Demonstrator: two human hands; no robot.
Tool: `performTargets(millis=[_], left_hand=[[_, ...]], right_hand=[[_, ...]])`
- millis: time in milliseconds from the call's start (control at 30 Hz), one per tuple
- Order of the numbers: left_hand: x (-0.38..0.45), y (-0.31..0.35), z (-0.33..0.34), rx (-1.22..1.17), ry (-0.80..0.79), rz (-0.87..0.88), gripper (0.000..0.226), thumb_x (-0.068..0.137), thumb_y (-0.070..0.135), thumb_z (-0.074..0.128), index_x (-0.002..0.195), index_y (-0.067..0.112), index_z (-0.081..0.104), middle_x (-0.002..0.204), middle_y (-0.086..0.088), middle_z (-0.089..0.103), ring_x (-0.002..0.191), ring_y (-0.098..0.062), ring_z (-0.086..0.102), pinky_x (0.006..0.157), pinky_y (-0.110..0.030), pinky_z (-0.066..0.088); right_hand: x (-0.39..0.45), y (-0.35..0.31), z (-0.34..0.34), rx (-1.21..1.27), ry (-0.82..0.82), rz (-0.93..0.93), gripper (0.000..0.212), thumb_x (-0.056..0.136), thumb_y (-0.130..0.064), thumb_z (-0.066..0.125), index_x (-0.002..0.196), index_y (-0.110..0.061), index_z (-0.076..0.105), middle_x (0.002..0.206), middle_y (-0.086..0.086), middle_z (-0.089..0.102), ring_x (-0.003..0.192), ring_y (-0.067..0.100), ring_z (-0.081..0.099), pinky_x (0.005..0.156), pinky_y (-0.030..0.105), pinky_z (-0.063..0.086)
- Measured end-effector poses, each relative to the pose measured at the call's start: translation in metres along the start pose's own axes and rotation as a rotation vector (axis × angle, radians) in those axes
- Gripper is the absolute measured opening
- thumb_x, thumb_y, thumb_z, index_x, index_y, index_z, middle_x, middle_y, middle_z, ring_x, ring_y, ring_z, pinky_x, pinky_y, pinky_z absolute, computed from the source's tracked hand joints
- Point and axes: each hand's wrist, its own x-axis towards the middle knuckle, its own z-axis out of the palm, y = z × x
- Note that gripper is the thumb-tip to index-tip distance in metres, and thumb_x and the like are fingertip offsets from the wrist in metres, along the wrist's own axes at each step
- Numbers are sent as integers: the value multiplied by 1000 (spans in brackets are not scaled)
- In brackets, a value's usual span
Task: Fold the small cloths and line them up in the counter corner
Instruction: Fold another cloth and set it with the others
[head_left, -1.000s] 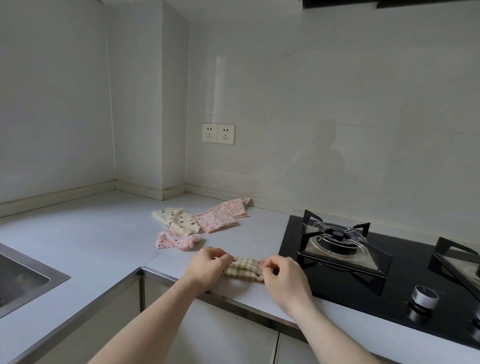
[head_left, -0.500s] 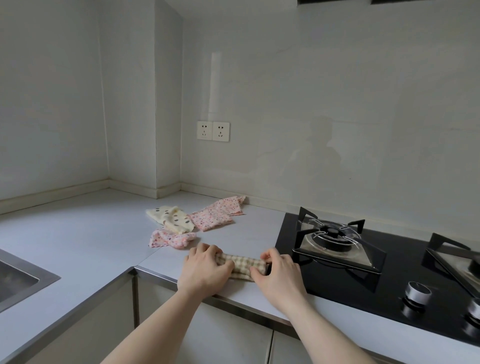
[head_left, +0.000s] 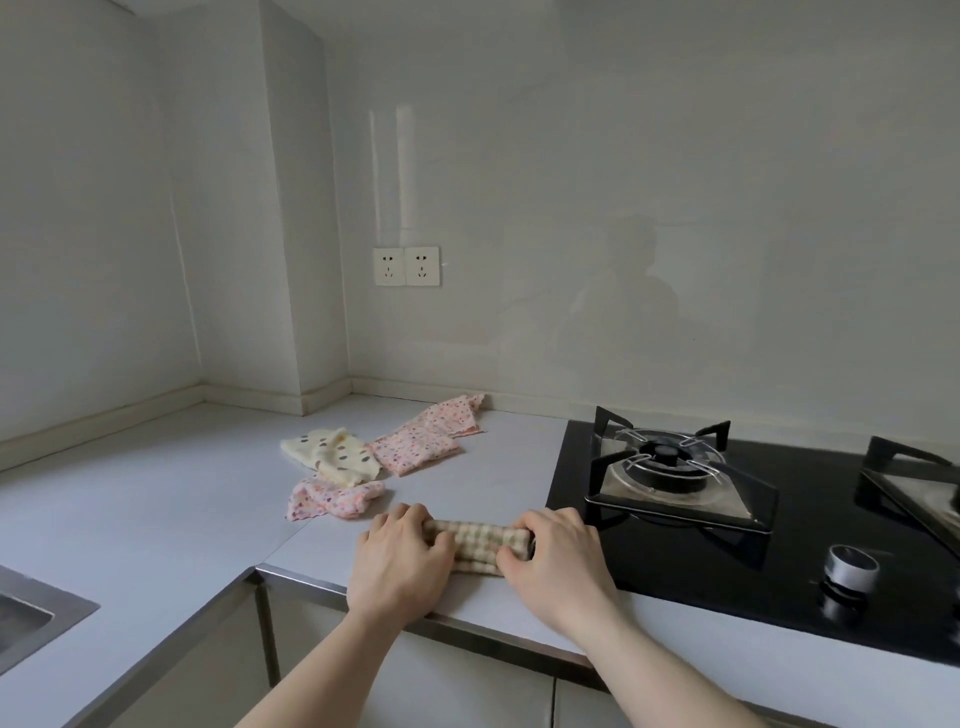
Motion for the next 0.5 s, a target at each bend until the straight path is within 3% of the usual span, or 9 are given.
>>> performTargets(millis=[100,267,400,500], left_hand=[[-2,-1,0,-32,18,15,11,88,39,47,81,30,49,91,11,54,94,-17,48,88,-37,42],[-4,-3,-2,-48,51,64,2,87,34,52,88,32,51,93,16,55,94,-14,52,79,-34,42],[-4,-1,3,0,76,82,12,88,35,49,98,31,55,100,15,56,98,-13,51,83,-34,43],[-8,-1,4,28,31,81,33,83,44,37,108,33,56,108,20,52,103,-10,48,86,-29,39]], right_hand=[[-7,-4,-11,44,-4,8,20,92,-45,55,100,-27,58,84,-19,38,93,12,37,94,32,39],[-10,-8,-16,83,-53,-21,23,93,-39,54,111,-26,56,85,-15,34,93,16,42,94,30,37],[-7,1,-5,101,-66,-52,18,92,-35,56,107,-25,53,81,-17,33,89,13,38,93,31,38],[-6,10,5,145,-54,-86,15,88,-36,60,96,-31,48,79,-26,33,85,8,35,86,28,38]])
